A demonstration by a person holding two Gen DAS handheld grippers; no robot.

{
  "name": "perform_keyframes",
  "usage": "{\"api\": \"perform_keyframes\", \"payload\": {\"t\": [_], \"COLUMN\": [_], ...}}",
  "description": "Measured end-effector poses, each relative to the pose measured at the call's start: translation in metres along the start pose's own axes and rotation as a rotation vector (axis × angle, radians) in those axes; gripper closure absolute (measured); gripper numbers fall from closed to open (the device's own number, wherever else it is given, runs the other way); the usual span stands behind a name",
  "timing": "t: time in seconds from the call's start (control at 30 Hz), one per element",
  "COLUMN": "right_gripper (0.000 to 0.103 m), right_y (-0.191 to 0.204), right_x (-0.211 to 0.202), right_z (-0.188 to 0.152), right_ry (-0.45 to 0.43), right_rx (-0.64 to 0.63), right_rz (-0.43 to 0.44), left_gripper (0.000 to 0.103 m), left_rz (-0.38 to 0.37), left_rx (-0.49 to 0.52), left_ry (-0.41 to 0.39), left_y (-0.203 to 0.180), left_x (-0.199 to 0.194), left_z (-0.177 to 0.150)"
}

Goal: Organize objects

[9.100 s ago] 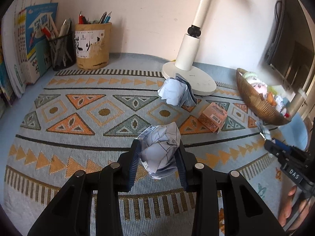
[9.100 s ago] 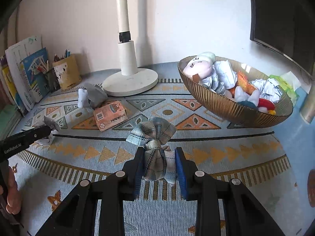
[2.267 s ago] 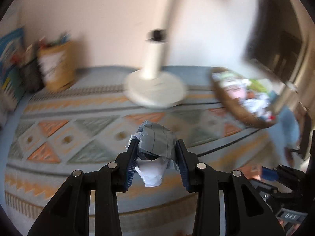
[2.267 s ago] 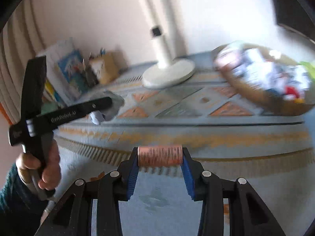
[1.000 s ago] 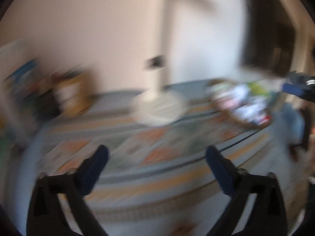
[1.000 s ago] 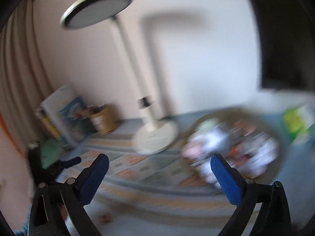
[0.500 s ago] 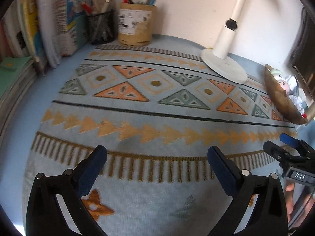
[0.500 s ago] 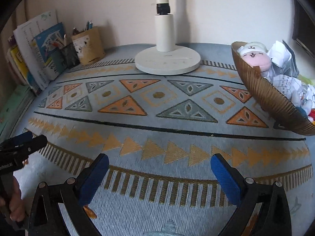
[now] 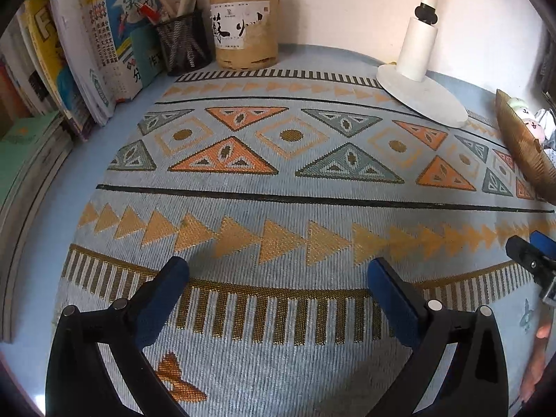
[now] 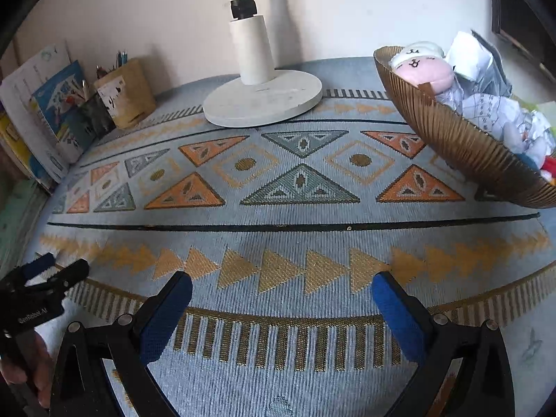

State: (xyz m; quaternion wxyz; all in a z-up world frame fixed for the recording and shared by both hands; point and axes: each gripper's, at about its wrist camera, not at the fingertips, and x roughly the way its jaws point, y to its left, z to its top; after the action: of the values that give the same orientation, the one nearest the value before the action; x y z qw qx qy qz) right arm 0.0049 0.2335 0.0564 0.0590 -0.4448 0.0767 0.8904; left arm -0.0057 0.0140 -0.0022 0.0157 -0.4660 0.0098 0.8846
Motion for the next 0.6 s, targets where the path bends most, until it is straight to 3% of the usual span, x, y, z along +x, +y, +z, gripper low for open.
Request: {"api": "perform_keyframes", "payload": {"t": [0.17, 0.6], "right_gripper": [0.0, 0.0], "right_y": [0.003, -0.001], "right_x": [-0.007, 0.005], "right_z": [-0.002, -0.001], "right_ry": [-0.037, 0.034], "right_rx": [-0.014, -0.008], "right_rz": [-0.019, -0.006], "left_gripper": [0.0, 0.0], "left_rz": [0.003, 0.006], "left_rx": [-0.004, -0.013], "left_ry": [-0.001, -0.007], "left_y": [0.0, 0.001], "left_x": [0.001, 0.002], "left_z": [0.0, 0.003]}}
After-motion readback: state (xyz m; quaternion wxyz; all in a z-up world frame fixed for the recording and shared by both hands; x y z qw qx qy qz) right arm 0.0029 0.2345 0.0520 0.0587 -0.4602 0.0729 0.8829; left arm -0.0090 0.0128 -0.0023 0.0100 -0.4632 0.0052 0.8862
